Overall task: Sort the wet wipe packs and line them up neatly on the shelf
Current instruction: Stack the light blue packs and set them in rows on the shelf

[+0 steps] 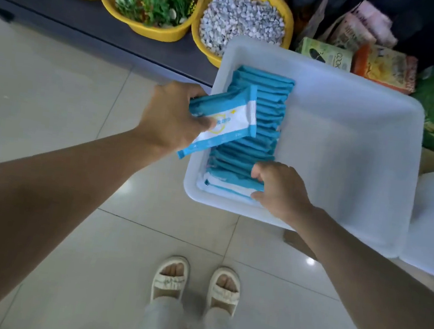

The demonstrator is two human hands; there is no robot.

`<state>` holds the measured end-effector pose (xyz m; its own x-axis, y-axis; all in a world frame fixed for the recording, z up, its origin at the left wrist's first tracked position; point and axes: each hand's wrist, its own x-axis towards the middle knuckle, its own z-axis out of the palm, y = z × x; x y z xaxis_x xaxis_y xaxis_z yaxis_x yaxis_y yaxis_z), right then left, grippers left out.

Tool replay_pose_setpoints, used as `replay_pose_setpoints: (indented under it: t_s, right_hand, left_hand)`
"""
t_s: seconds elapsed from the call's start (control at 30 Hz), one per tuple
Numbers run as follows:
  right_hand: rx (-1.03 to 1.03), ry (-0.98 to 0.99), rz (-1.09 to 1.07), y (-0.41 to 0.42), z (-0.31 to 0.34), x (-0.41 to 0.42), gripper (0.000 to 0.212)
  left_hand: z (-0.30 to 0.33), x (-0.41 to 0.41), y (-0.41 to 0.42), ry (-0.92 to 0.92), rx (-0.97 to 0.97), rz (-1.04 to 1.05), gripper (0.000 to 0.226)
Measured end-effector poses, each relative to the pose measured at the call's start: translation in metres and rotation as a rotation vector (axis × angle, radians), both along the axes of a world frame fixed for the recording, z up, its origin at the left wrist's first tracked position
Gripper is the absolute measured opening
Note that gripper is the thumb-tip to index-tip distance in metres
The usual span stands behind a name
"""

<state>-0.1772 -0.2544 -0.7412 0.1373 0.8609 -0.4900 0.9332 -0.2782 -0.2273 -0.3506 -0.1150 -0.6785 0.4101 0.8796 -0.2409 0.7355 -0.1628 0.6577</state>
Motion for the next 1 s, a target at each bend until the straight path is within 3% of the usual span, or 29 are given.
replay_pose_setpoints:
  t_s: [0.1, 0.2, 0.27, 0.4, 0.5, 0.73, 0.87, 1.0]
  right_hand:
    - [0.096, -0.195, 0.116, 0.001, -0.016, -0.006, 0.023]
    - [0.164, -0.240, 0.168, 0.004, -0.025, -0.004, 0.025]
    - [0.158, -0.180, 0.141, 0.006, -0.026, 0.001, 0.021]
    - [0.150, 0.185, -0.129, 0.003, -0.011, 0.020, 0.017]
    - [0.113, 0.370, -0.203, -0.004, 0.006, 0.037, 0.027]
    - [0.177, 0.280, -0.264, -0.007, 0.017, 0.066, 0.040]
    - [0.173, 0.402, -0.360, -0.012, 0.019, 0.077, 0.035]
    - [0.170, 0.445, -0.262, -0.013, 0.011, 0.056, 0.027]
  left_hand:
    - [-0.006, -0.007, -0.005, -0.026, 0.010, 0.007, 0.013]
    - [-0.011, -0.012, -0.010, -0.021, 0.026, 0.016, 0.016]
    - [-0.011, -0.013, -0.012, -0.027, 0.019, 0.029, 0.018]
    - [-0.009, -0.013, -0.017, -0.019, 0.034, 0.044, 0.016]
    - [-0.006, -0.012, -0.021, -0.002, 0.047, 0.066, 0.016]
    - [0.006, -0.009, -0.026, -0.032, 0.055, 0.103, 0.016]
    - [0.006, -0.010, -0.029, -0.033, 0.063, 0.110, 0.020]
    - [0.004, -0.008, -0.033, -0.042, 0.082, 0.128, 0.021]
